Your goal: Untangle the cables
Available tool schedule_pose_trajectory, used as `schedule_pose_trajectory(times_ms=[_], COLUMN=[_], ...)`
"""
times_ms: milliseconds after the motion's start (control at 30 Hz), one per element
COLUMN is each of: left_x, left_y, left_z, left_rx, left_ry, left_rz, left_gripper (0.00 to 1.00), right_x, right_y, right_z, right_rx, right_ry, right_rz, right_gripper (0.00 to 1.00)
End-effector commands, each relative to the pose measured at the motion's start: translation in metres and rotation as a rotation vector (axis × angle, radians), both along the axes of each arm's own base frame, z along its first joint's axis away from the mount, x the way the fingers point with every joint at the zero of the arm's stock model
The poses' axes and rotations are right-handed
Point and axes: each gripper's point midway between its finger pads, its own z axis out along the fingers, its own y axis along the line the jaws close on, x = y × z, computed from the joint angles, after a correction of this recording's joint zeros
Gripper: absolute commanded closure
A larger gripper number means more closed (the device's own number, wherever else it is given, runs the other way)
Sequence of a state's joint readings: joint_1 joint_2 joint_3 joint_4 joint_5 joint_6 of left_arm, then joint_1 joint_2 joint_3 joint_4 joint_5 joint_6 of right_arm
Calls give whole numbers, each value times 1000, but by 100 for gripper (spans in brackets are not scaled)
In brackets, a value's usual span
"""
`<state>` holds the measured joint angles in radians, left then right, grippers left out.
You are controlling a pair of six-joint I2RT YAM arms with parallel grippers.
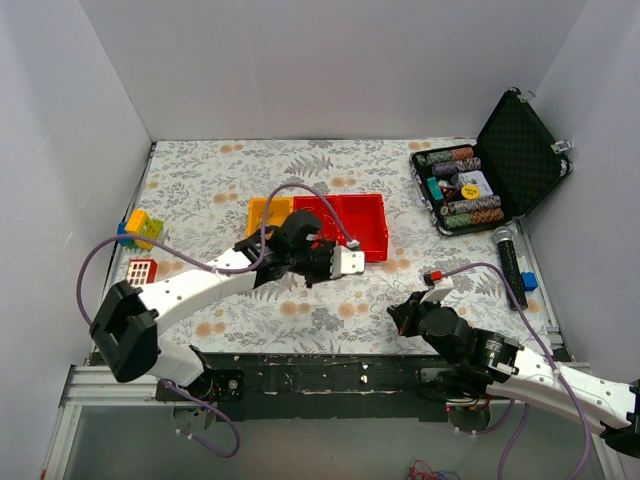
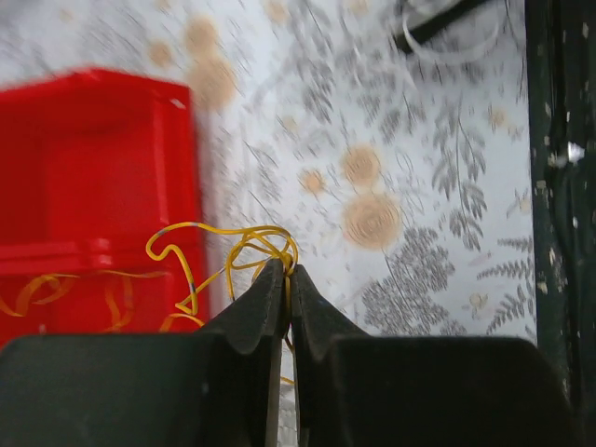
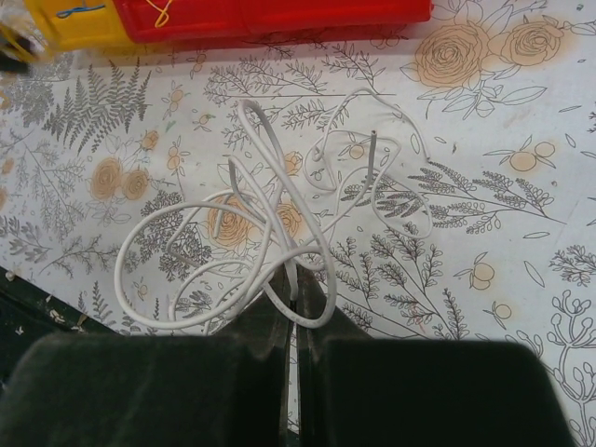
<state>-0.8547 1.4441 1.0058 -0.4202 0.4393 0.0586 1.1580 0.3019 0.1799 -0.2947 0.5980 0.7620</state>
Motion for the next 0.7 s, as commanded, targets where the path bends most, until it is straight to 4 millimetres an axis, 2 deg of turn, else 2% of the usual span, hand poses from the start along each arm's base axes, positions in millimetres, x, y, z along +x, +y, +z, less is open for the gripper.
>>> schedule_pose_trajectory(times_ms=[0,67,133,200,233,300,333,400,433,467,533,667], left_x=[22,48,79,113,133,159,167,181,184,190,197,203], left_y=[-17,-18,-13,-6,0,8,8,7,5,0,-5,-3], left_z=[100,118,121,110,93,74,64,57,56,65,68,55], left_rx=[-213,-263,-286,-265,-237,-231,-225,-237,-247,-291,-320,-303], left_ry=[-130,-228,-305,-345,-321,-233,-194,-186,-177,-194,-195,-161], left_rz=[109,197,309,433,497,597,621,654,655,651,670,717], left_gripper=[100,100,100,100,100,100,100,100,100,100,100,100], right_x=[3,3,4,4,4,4,4,4,3,3,3,3], right_y=[5,6,7,9,9,9,10,9,9,9,8,8], right_z=[12,14,16,19,20,21,22,23,23,23,23,25], right_rx=[24,22,26,28,29,26,31,25,25,27,30,37], right_ry=[-16,-19,-23,-26,-29,-27,-27,-25,-24,-23,-21,-23], right_rz=[-1,2,4,8,9,11,15,13,13,14,10,10], right_gripper=[99,99,99,99,99,99,99,99,99,99,99,99])
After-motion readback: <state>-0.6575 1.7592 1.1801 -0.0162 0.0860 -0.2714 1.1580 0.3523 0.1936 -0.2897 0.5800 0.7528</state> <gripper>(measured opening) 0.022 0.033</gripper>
